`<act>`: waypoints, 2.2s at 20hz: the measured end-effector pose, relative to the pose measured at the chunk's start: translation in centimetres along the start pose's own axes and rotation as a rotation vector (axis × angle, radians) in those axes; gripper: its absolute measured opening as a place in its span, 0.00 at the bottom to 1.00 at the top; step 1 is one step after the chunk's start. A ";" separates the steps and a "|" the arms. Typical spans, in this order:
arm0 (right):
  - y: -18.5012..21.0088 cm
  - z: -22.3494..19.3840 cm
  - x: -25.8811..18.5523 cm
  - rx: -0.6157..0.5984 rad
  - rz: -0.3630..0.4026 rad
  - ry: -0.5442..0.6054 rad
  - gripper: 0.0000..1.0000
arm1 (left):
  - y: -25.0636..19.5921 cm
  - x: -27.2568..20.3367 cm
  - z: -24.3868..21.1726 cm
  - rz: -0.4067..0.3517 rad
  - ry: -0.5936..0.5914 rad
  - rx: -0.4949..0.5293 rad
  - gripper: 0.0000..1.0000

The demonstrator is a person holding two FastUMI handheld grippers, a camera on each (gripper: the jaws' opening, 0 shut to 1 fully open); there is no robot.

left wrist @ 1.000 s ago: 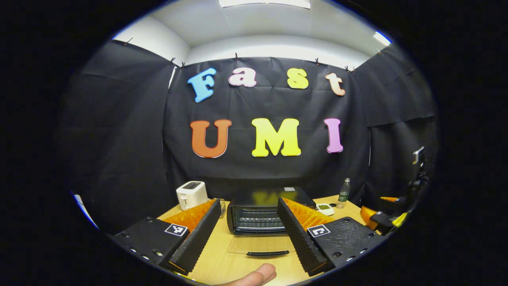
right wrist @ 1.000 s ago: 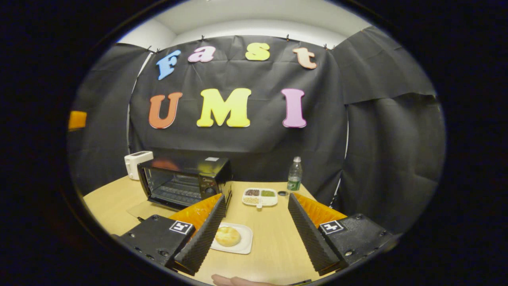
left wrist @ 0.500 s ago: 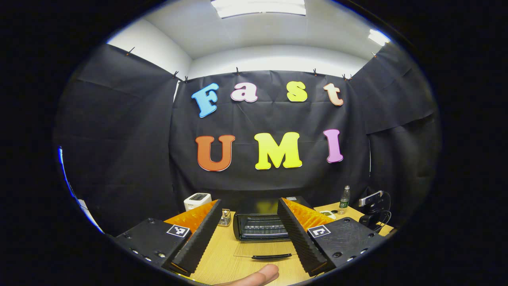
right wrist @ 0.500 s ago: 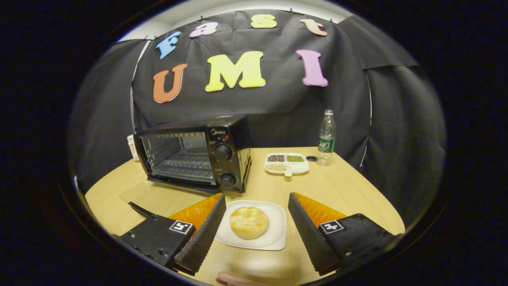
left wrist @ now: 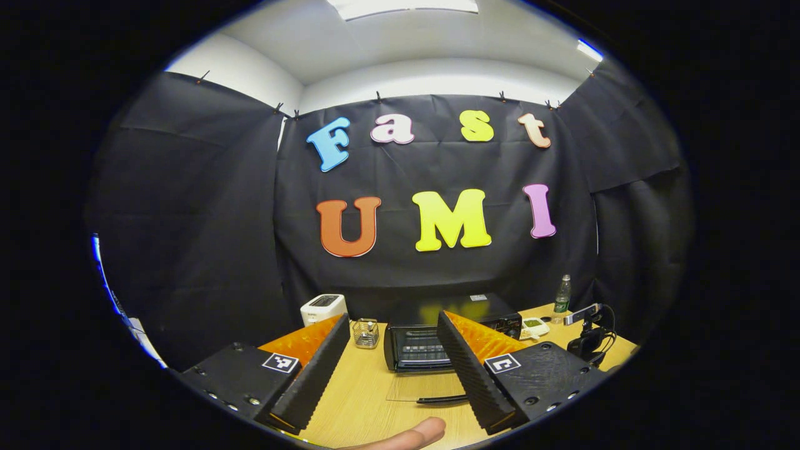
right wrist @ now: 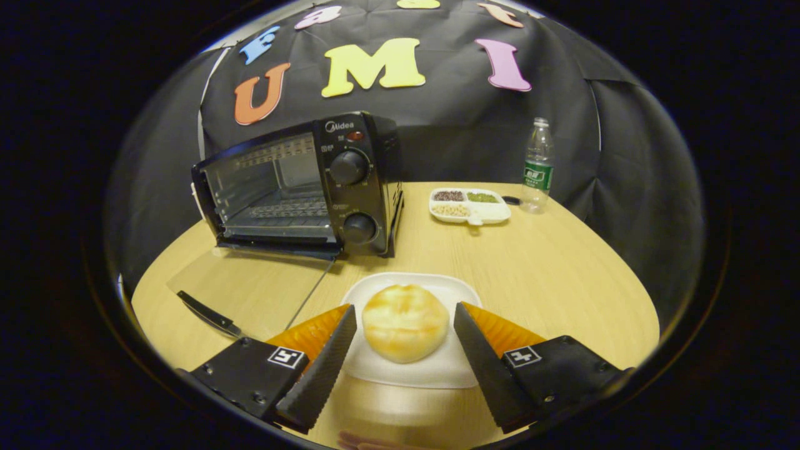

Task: Open the electric oven with the left hand, put the food in, and close the electric oven.

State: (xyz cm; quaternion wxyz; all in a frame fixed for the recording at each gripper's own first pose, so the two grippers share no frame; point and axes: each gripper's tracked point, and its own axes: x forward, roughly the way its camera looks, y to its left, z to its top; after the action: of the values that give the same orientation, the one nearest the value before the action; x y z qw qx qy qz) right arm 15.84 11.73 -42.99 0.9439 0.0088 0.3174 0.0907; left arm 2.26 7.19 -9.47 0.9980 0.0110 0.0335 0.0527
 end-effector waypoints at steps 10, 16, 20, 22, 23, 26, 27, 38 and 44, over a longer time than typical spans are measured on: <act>-0.2 0.1 -0.9 0.072 0.003 0.005 0.77 | 0.9 -0.6 0.0 -0.003 0.004 -0.027 0.92; 4.8 4.3 -3.9 0.239 0.151 -0.088 0.77 | 1.5 -1.0 0.5 -0.008 -0.016 -0.018 0.92; 9.7 7.2 -4.4 0.371 0.272 -0.144 0.75 | 1.6 -1.4 0.3 -0.023 -0.012 -0.018 0.93; 12.8 9.5 -4.4 0.488 0.356 -0.210 0.75 | 2.2 -1.6 0.2 -0.019 -0.012 -0.019 0.93; 14.0 9.9 -4.2 0.527 0.376 -0.213 0.75 | 2.7 -1.7 0.3 -0.010 -0.013 -0.023 0.93; 17.5 11.6 -2.5 0.601 0.387 -0.226 0.74 | 4.1 -1.6 0.0 0.024 -0.015 -0.047 0.92; 18.6 12.0 -1.6 0.596 0.376 -0.226 0.74 | 4.3 -1.5 -0.2 0.025 -0.010 -0.052 0.92; 22.0 16.1 8.0 0.333 0.157 -0.334 0.76 | 8.3 -1.5 -1.7 0.089 0.010 -0.080 0.92; 21.1 16.8 11.3 0.224 0.068 -0.359 0.76 | 8.7 -1.3 -2.4 0.083 0.014 -0.110 0.93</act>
State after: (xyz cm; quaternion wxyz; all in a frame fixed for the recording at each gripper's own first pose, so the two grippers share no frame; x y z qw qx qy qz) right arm 31.32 35.13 -34.76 0.9748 0.1402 0.1519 0.0836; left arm -0.08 15.74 -11.52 0.9938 -0.0427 0.0373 0.0958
